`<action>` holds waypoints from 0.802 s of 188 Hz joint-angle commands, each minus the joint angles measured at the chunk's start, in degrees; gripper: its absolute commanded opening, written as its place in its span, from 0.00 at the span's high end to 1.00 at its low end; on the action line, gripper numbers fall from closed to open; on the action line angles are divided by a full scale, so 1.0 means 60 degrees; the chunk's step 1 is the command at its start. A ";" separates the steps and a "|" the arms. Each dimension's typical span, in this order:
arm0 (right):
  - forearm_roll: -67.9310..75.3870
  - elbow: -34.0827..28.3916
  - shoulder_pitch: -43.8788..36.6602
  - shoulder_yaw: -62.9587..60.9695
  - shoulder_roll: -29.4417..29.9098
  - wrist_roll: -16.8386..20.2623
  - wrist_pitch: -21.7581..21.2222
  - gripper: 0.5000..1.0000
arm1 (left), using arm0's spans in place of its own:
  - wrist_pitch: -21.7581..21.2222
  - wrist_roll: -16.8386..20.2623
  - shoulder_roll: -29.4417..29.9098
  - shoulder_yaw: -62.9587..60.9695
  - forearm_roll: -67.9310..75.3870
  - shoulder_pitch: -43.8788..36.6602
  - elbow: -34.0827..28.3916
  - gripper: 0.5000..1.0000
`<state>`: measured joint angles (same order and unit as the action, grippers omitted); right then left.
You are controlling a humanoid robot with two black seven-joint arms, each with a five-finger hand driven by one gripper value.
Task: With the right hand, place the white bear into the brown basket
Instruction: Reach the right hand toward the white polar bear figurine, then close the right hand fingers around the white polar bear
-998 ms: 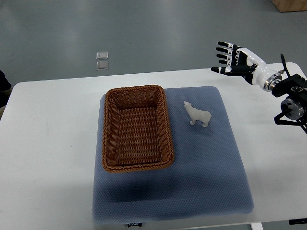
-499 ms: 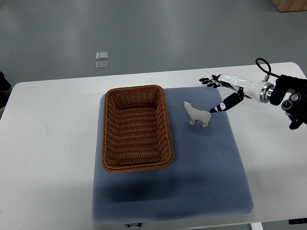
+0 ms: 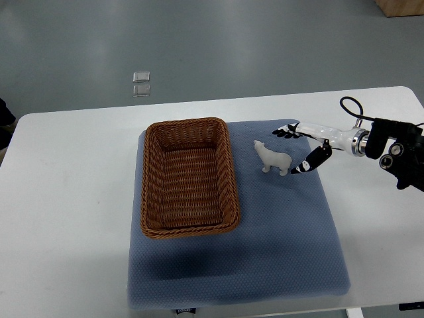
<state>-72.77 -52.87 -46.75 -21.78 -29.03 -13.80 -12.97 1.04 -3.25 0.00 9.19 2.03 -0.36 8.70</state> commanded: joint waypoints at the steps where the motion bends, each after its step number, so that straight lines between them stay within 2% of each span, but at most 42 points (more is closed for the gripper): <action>1: -0.0191 -0.0226 -0.0104 0.0203 -0.0039 0.0001 -0.0095 0.21 | 0.0002 0.0000 0.0000 -0.0009 -0.0002 0.0001 0.0000 0.00; 62: -0.0235 -0.0432 -0.0221 0.0467 -0.0039 0.0016 -0.0139 0.26 | 0.0002 0.0000 0.0000 0.0006 -0.0002 0.0002 0.0000 0.00; 93: -0.0323 -0.0432 -0.0368 0.0481 -0.0039 0.0045 -0.0139 0.35 | 0.0002 0.0000 0.0000 0.0006 -0.0002 0.0001 0.0000 0.00; 107: -0.0323 -0.0431 -0.0412 0.0467 0.0004 0.0308 -0.0124 0.39 | 0.0002 0.0000 0.0000 0.0006 -0.0002 0.0002 0.0000 0.00; 151: -0.0440 -0.0432 -0.0441 0.0745 0.0166 0.0367 -0.0124 0.39 | 0.0002 0.0000 0.0000 0.0006 -0.0002 0.0002 0.0000 0.00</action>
<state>-75.12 -55.44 -49.34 -18.47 -28.33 -11.64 -13.75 1.07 -3.25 0.00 9.20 2.03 -0.36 8.70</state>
